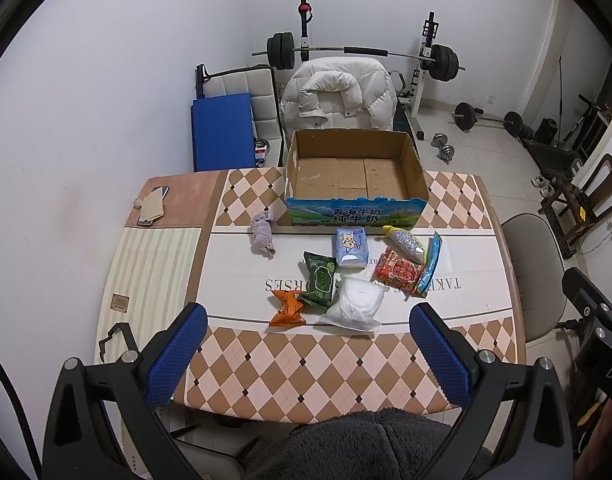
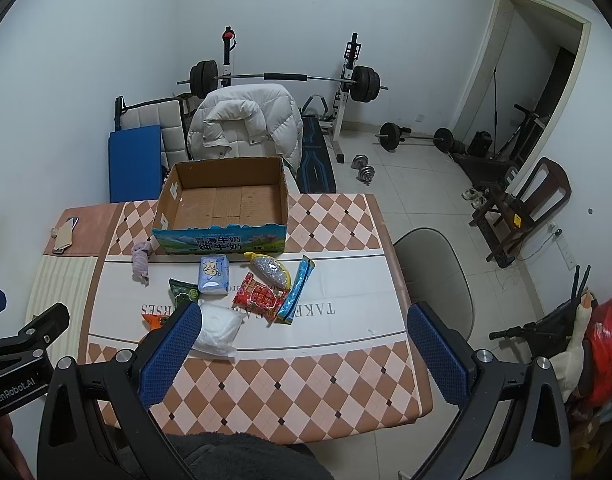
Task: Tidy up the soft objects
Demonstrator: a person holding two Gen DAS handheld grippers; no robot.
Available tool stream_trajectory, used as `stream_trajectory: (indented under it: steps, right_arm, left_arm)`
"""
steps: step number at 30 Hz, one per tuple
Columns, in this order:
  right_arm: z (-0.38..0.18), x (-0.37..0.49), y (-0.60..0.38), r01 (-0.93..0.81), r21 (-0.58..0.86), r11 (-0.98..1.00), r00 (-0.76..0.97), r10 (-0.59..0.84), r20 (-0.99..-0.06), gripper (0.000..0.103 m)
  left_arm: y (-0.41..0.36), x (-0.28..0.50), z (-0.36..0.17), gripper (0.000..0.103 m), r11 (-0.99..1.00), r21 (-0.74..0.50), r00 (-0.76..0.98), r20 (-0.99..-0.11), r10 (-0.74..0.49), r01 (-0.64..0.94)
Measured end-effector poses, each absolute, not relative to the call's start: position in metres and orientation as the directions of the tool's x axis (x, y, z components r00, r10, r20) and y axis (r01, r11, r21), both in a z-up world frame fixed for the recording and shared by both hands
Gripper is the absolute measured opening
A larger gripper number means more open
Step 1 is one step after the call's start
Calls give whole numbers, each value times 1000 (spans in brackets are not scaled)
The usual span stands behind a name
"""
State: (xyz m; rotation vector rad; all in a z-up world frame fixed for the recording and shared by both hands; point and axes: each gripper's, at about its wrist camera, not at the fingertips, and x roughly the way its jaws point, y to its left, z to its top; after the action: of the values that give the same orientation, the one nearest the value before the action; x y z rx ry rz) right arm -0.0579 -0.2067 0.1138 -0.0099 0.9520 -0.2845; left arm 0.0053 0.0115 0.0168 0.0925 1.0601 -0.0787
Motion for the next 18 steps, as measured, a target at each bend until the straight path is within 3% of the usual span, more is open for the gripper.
stream_trajectory:
  steps: [18]
  right_arm:
    - [122, -52, -204, 226, -128, 966, 556, -236, -797, 103]
  left_arm:
    - [9, 12, 30, 103, 994, 41, 500, -866, -13, 97]
